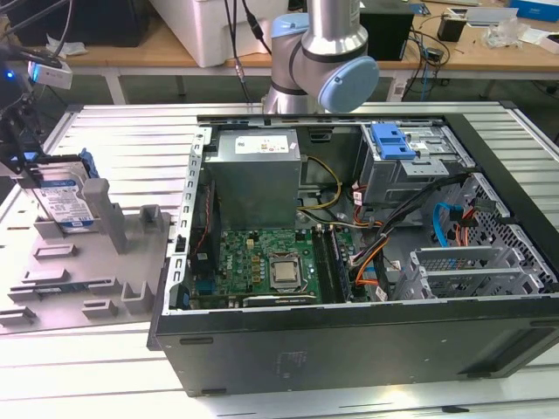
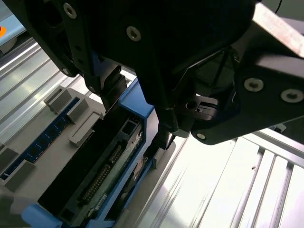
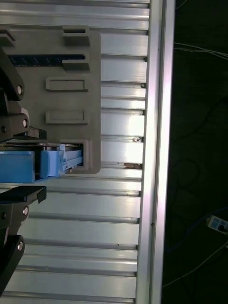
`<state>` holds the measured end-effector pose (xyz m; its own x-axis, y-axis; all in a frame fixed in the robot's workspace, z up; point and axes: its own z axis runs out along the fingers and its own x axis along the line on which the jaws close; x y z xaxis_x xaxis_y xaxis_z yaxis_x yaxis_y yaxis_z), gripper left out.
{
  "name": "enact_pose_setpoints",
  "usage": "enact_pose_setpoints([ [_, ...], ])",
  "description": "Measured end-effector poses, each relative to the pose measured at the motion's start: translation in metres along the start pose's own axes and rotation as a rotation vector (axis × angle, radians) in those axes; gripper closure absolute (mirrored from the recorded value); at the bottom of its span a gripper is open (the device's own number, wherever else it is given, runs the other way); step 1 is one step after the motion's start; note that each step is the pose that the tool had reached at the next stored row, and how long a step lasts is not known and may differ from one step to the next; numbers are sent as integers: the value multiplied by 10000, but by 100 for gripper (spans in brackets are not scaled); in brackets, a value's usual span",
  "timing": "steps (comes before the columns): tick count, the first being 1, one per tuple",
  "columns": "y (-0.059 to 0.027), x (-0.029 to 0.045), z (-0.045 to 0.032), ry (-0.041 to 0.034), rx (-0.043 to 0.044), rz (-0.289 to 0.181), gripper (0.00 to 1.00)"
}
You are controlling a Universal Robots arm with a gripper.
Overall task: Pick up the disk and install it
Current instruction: 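Pick up the disk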
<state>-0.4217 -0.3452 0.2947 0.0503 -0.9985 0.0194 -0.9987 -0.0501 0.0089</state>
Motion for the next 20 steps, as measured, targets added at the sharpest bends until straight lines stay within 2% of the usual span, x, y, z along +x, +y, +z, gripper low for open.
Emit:
enact_pose_setpoints([
  [7, 34, -2, 7, 0, -1, 1, 49],
  [20, 38, 5, 8, 1, -1, 1, 49],
])
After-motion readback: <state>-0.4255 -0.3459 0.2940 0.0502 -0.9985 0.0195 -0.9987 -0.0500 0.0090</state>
